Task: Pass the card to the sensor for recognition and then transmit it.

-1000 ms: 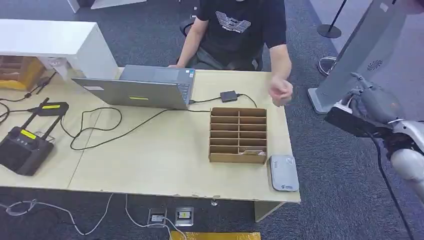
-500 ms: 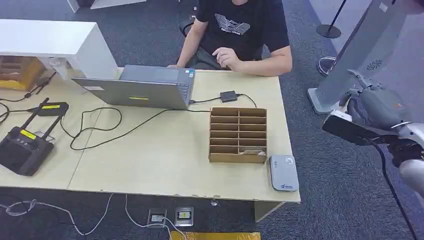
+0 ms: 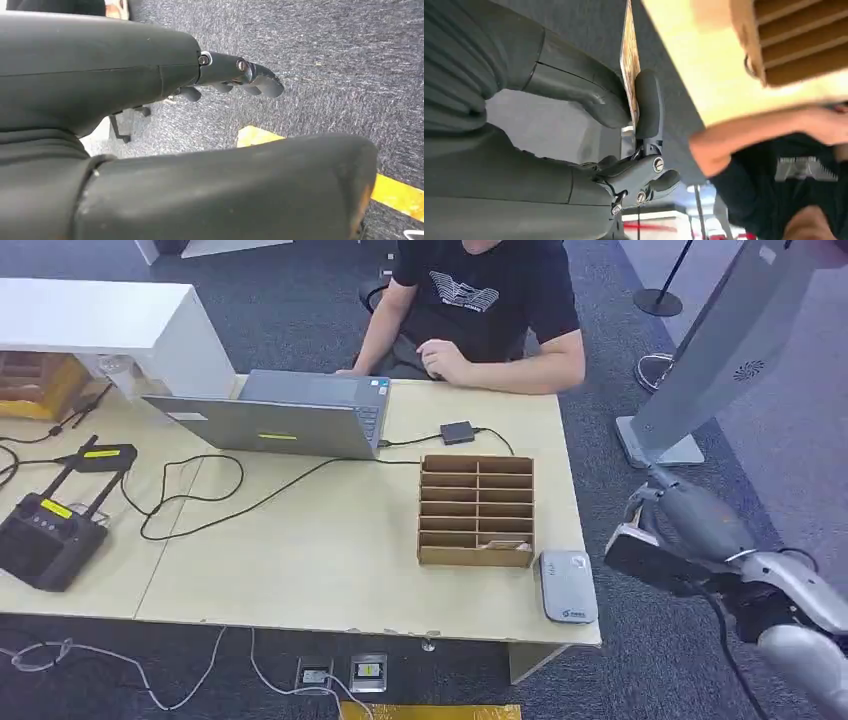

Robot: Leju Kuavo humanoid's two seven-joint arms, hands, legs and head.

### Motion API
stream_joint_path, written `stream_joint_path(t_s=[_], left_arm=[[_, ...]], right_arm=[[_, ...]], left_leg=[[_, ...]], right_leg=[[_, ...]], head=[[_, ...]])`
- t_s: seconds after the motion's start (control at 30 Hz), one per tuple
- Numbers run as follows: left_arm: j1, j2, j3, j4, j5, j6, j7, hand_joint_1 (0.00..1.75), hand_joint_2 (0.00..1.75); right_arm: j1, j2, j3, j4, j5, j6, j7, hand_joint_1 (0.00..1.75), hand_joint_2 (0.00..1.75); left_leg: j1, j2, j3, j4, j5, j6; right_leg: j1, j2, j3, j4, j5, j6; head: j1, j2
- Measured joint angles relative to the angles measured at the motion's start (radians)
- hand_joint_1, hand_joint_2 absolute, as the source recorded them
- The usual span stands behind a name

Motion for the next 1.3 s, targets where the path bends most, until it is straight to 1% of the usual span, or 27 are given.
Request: stream_joint_path(t_s=[0.13,0.23,0.3,0.4,0.47,0.73,0.9,1.0,1.1,1.2,1.3], left_arm=[[-0.001,-0.002,0.000,0.000,-0.005,0.002,-0.007,0.00,0.00],[-0.002,-0.002,0.000,0.000,-0.007,0.002,-0.007,0.00,0.00],[-0.002,-0.002,0.000,0.000,-0.007,0.003,-0.002,0.00,0.00],[-0.002,-0.002,0.001,0.000,-0.007,0.010,0.005,0.00,0.00],[-0.002,-0.002,0.001,0.000,-0.006,0.013,0.005,0.00,0.00],[-0.003,-0.002,0.001,0.000,-0.009,0.013,0.007,0.00,0.00],[-0.004,-0.003,0.001,0.000,-0.019,0.013,0.007,0.00,0.00],[-0.004,-0.002,0.001,0.000,-0.024,0.011,0.008,0.00,0.00],[-0.004,-0.001,0.001,0.000,-0.031,0.003,0.011,0.00,0.00],[-0.004,0.002,0.001,0.000,-0.038,-0.002,0.011,0.00,0.00],[-0.004,0.006,0.001,0.000,-0.039,-0.008,0.011,0.00,0.00]], right_arm=[[0.064,0.015,0.026,0.003,-0.012,-0.059,-0.008,1.75,1.75],[0.103,0.051,0.043,0.023,-0.011,-0.106,-0.013,1.75,1.75],[0.125,0.077,0.051,0.047,-0.012,-0.120,-0.017,1.75,1.75],[0.148,0.124,0.059,0.084,-0.023,-0.123,-0.024,1.75,1.75],[0.156,0.146,0.062,0.104,-0.023,-0.123,-0.025,1.75,1.75],[0.163,0.203,0.072,0.145,-0.025,-0.123,-0.032,1.75,1.75],[0.165,0.273,0.072,0.206,-0.002,-0.122,-0.067,1.75,1.75],[0.165,0.319,0.066,0.263,0.003,-0.129,-0.090,1.75,1.75],[0.164,0.367,0.045,0.323,0.017,-0.153,-0.099,1.75,1.75],[0.164,0.384,0.012,0.358,0.028,-0.169,-0.103,1.75,1.75],[0.163,0.392,-0.039,0.384,0.041,-0.165,-0.113,1.75,1.75]], left_leg=[[0.000,0.000,0.000,0.000,0.000,0.000],[0.000,0.000,0.000,0.000,0.000,0.000],[0.000,0.000,0.000,0.000,0.000,0.000],[0.000,0.000,0.000,0.000,0.000,0.000],[0.000,0.000,0.000,0.000,0.000,0.000],[0.000,0.000,0.000,0.000,0.000,0.000],[0.000,0.001,0.000,0.000,0.000,0.000],[0.001,0.000,0.000,0.000,0.000,0.000],[0.001,0.000,0.000,0.000,0.001,-0.001],[0.000,0.000,0.000,0.000,0.001,-0.001],[0.000,0.000,0.000,0.000,0.000,-0.001]], right_leg=[[0.000,0.000,0.000,0.000,0.000,0.000],[0.000,0.000,0.000,0.000,0.000,0.000],[0.000,0.000,0.000,0.000,0.000,0.000],[0.000,0.000,0.000,0.000,0.000,0.000],[0.000,0.000,0.000,0.000,0.000,0.000],[0.000,0.001,0.000,0.000,0.000,0.000],[0.001,0.001,0.000,0.000,0.000,0.000],[0.001,0.000,0.000,0.000,0.000,0.000],[0.001,0.000,0.000,0.000,0.000,0.000],[0.001,0.000,0.000,0.000,0.000,0.000],[0.001,0.000,0.000,0.000,0.000,0.000]], head=[[0.000,0.000],[0.000,0.000],[0.000,0.000],[0.000,0.000],[0.000,0.000],[0.000,0.000],[0.000,0.000],[0.000,0.000],[0.000,0.000],[0.000,0.000],[0.000,0.000]])
